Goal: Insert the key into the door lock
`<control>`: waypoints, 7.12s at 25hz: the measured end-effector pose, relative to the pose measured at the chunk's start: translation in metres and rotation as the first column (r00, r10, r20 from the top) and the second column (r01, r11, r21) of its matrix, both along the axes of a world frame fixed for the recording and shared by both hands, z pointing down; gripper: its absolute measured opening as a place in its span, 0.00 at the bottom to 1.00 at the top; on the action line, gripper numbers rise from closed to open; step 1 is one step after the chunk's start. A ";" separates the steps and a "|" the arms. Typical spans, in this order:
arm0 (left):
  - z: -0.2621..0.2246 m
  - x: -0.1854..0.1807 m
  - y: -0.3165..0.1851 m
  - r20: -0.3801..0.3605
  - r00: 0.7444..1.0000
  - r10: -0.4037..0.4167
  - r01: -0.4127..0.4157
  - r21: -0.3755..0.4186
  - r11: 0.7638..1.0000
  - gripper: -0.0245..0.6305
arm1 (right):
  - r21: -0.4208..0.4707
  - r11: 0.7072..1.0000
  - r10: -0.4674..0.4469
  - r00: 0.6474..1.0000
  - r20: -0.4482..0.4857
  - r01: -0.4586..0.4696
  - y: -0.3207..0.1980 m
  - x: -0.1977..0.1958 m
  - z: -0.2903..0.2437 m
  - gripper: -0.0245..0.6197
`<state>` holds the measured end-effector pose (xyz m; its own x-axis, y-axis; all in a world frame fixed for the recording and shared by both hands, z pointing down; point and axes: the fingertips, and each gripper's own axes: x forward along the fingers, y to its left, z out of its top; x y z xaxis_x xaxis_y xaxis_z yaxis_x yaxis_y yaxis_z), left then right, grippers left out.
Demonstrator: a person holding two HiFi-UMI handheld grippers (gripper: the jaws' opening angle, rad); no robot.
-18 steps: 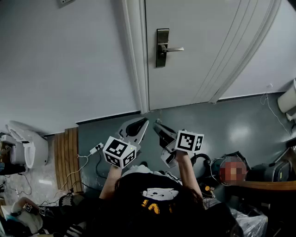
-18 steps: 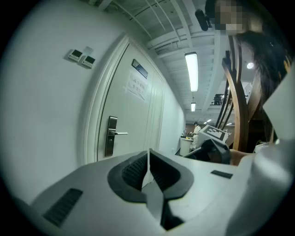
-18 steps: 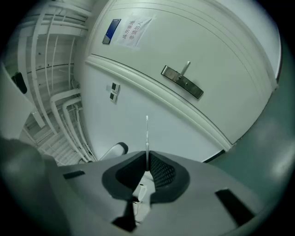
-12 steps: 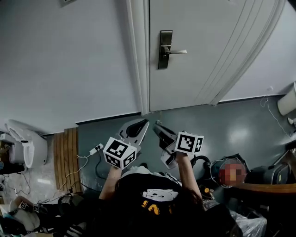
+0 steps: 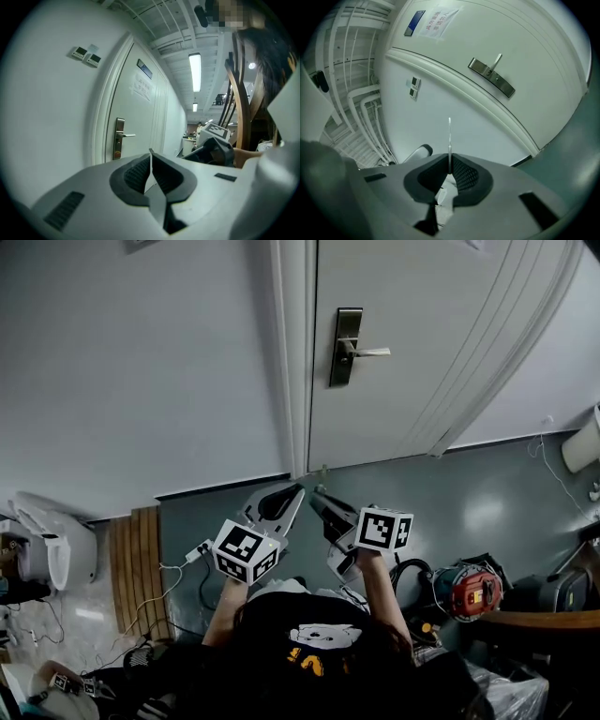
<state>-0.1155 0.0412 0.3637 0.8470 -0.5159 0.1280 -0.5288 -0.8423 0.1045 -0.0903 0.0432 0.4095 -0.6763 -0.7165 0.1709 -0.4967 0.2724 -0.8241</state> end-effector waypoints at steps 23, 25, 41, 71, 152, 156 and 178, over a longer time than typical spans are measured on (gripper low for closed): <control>0.040 0.022 -0.095 -0.014 1.000 0.011 -0.013 -0.084 0.996 0.06 | -0.081 0.996 0.045 0.999 -0.023 -0.047 -0.086 0.039 0.036 0.07; 0.043 0.038 -0.114 -0.009 1.000 0.005 -0.006 -0.088 0.996 0.06 | -0.086 0.996 0.039 0.999 -0.023 -0.041 -0.105 0.054 0.039 0.07; 0.035 0.131 -0.215 0.026 0.995 -0.098 0.100 -0.090 0.991 0.06 | -0.112 0.988 -0.103 0.994 0.032 0.106 -0.210 0.134 0.044 0.07; 0.040 0.147 -0.226 0.067 0.978 -0.198 0.202 -0.060 0.977 0.06 | -0.104 0.972 -0.194 0.970 0.146 0.210 -0.271 0.160 0.064 0.07; 0.070 0.147 -0.281 0.021 0.988 -0.151 0.151 -0.047 0.987 0.06 | -0.200 0.973 0.045 0.752 0.658 0.117 -0.407 0.208 0.079 0.08; 0.070 0.144 -0.283 0.026 0.987 -0.157 0.159 -0.048 0.986 0.06 | -0.181 0.976 0.038 0.731 0.682 0.118 -0.407 0.208 0.079 0.08; 0.059 0.161 -0.276 0.044 0.990 -0.131 0.134 -0.079 0.988 0.06 | -0.161 0.985 0.035 0.851 0.524 0.059 -0.355 0.203 0.071 0.08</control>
